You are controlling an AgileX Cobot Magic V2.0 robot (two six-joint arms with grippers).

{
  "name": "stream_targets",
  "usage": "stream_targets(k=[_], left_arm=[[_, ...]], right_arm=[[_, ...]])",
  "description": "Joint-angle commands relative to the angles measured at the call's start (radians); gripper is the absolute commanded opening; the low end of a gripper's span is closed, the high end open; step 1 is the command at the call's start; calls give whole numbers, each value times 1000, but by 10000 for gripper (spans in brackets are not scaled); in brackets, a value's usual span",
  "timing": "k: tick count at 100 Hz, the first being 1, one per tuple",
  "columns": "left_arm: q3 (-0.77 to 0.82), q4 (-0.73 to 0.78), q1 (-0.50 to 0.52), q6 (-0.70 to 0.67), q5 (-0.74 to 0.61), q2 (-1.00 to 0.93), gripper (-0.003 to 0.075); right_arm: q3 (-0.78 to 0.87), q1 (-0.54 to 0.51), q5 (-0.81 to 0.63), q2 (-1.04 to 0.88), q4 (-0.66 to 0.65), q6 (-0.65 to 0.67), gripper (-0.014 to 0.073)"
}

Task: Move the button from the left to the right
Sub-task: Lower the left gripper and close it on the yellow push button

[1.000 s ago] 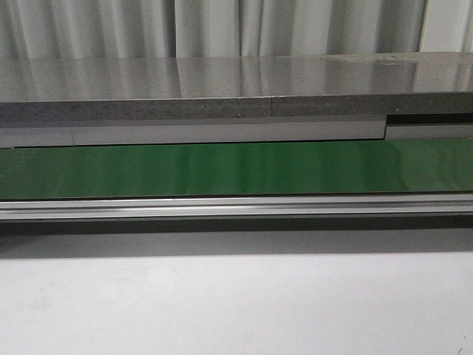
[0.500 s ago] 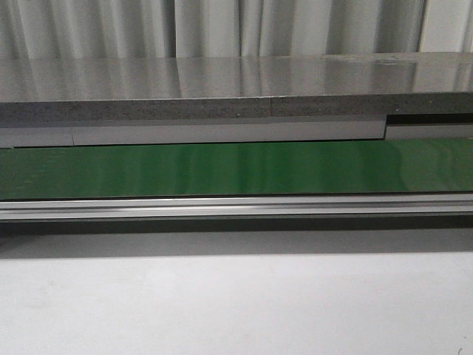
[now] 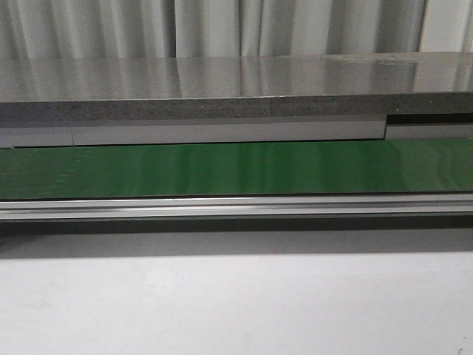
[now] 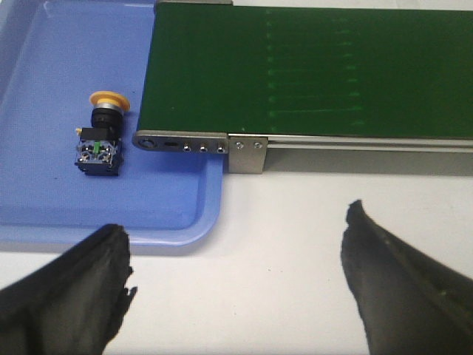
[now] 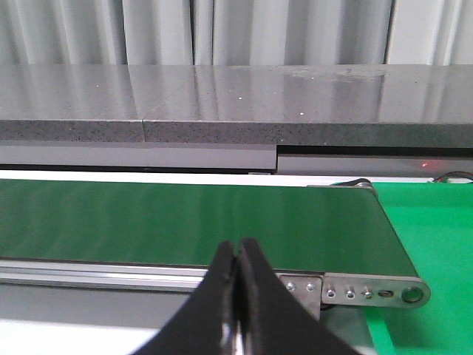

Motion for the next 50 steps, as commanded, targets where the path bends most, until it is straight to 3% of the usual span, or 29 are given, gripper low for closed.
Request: stream_targets(k=[1, 26, 50], left_arm=[[-35, -8, 1, -2, -82, 7, 585], [-69, 11, 11, -2, -70, 75, 585], [-231, 55, 138, 13, -70, 269, 585]], right_arm=[[-19, 4, -75, -15, -10, 0, -68], [-19, 4, -75, -15, -10, 0, -68], [-19, 4, -75, -15, -10, 0, -68]])
